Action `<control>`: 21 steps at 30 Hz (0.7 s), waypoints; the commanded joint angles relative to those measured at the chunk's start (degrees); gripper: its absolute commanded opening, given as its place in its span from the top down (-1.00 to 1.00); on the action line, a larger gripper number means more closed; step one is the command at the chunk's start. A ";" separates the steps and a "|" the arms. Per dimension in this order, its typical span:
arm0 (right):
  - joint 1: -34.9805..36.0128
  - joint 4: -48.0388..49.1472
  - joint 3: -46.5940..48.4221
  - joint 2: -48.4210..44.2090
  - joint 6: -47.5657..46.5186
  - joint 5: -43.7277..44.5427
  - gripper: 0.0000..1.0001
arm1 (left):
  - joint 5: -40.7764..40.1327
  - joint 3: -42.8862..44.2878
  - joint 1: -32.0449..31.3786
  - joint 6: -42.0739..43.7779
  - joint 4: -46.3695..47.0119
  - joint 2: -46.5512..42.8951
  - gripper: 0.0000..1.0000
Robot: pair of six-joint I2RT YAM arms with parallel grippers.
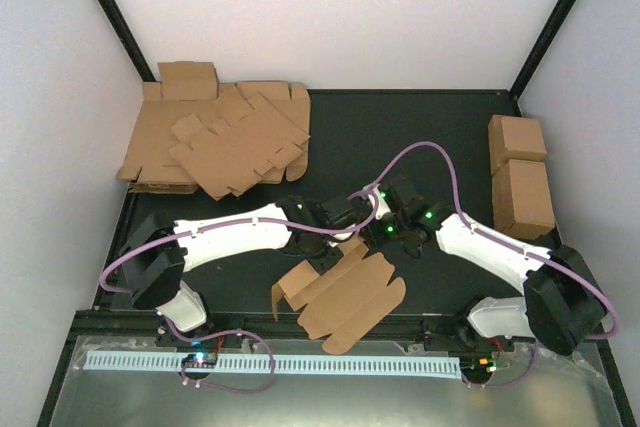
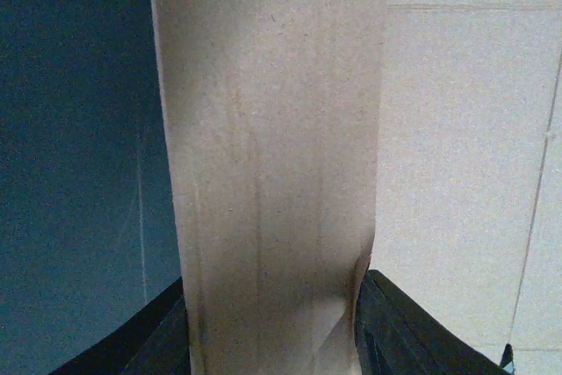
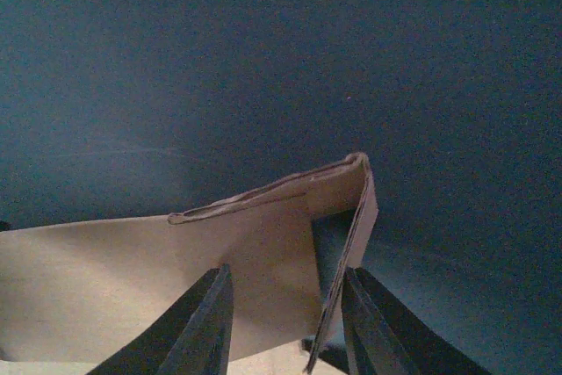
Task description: Fold the paper box
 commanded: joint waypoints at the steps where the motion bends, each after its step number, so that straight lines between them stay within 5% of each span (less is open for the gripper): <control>1: 0.87 -0.66 -0.79 -0.63 -0.87 -2.18 0.19 | -0.02 0.82 0.50 -0.17 3.21 -1.28 0.09; 21: 0.88 3.32 0.21 1.54 -1.67 9.63 0.31 | 0.17 1.44 0.50 0.29 2.77 -1.42 0.09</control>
